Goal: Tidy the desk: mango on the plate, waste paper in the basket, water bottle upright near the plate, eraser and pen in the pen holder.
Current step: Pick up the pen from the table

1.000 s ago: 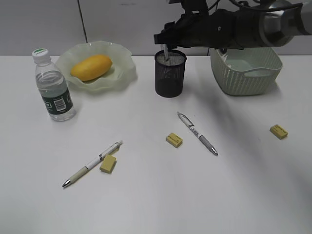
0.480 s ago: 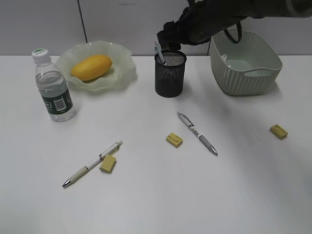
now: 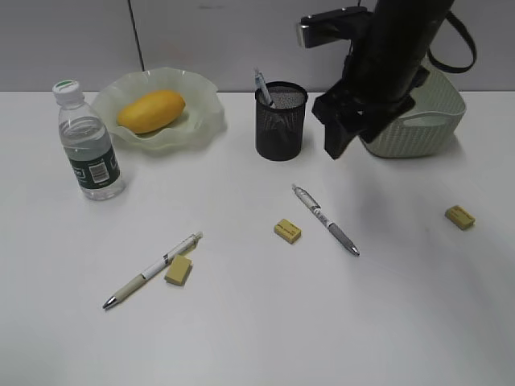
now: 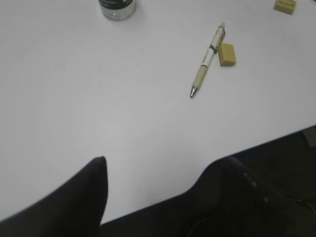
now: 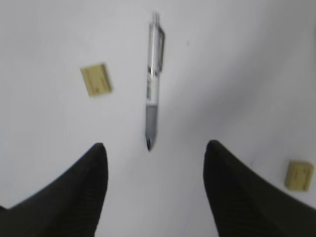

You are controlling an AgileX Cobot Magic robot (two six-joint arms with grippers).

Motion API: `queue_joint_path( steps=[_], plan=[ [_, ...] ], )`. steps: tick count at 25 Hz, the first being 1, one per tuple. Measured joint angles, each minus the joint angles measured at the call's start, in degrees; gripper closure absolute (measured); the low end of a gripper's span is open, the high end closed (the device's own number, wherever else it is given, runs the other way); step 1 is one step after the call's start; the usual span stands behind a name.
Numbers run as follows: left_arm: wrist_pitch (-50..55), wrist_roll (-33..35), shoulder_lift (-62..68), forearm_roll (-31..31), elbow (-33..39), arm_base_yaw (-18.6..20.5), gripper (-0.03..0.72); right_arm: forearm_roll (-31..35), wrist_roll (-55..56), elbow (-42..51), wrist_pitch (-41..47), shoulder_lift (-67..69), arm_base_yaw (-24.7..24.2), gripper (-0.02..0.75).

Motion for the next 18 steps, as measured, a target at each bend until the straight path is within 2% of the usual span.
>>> queue_joint_path(
  steps=[2, 4, 11, 18],
  plan=[
    [0.0, 0.0, 0.0, 0.0, 0.0, 0.0, 0.151, -2.5, 1.8, -0.1, 5.8, -0.7, 0.0, 0.256],
    [0.0, 0.0, 0.0, 0.0, 0.0, 0.0, 0.151, -4.5, 3.6, -0.1, 7.7, -1.6, 0.0, 0.26],
    [0.0, 0.0, 0.0, 0.0, 0.0, 0.0, 0.151, -4.9, 6.9, 1.4, 8.2, -11.0, 0.0, 0.26],
    [0.0, 0.0, 0.0, 0.0, 0.0, 0.0, 0.151, -3.3, 7.4, 14.7, 8.3, -28.8, 0.0, 0.26]
  ],
)
